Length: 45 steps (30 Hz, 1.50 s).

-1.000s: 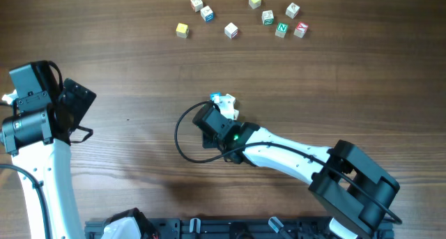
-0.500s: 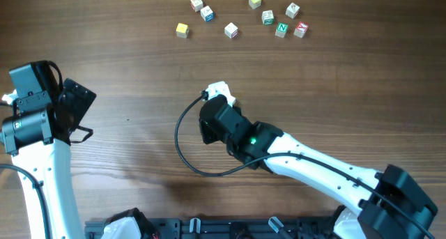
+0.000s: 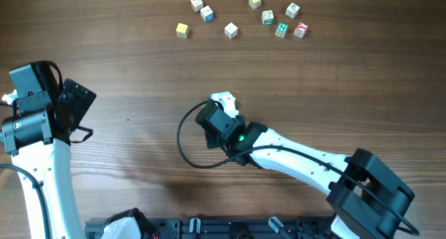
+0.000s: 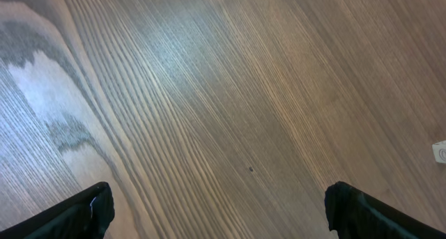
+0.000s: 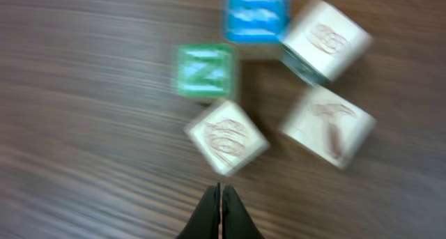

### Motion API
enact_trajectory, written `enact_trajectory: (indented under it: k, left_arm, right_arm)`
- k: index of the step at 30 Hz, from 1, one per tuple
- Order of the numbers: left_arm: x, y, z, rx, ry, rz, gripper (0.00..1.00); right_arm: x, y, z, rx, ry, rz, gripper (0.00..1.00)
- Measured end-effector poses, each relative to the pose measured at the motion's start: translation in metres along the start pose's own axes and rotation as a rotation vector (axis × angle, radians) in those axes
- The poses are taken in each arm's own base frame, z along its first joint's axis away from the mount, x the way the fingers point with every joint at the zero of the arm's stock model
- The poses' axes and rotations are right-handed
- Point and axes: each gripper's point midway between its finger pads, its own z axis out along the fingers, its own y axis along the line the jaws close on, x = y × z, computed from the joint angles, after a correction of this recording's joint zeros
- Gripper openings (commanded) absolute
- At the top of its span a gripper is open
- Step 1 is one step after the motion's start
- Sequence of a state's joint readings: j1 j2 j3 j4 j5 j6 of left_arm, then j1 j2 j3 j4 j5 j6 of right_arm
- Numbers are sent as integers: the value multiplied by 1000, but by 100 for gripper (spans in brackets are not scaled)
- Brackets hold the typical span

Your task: Form a circle

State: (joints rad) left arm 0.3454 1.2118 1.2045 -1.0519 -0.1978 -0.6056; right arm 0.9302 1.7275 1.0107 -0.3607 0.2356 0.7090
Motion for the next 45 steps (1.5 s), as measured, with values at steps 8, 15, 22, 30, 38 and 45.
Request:
enact_trajectory:
  k: [8,15,22,30,38,45]
  left_arm:
    - [0,0,0,0,0,0,100]
    - [0,0,0,0,0,0,100]
    - [0,0,0,0,0,0,100]
    - [0,0,0,0,0,0,100]
    - [0,0,0,0,1,0,100]
    - [0,0,0,0,0,0,100]
  right_arm:
    - [-13,-49,-25,188,-83,255,5]
    - [-27,-94,-5,214,-113,501,5]
    - [-21,-92,23,152,-33,583,4]
    - [-17,-80,28,95,12,602,4]
    - [-8,-74,31,72,62,615,5]
    - [-5,-70,31,51,86,620,5]
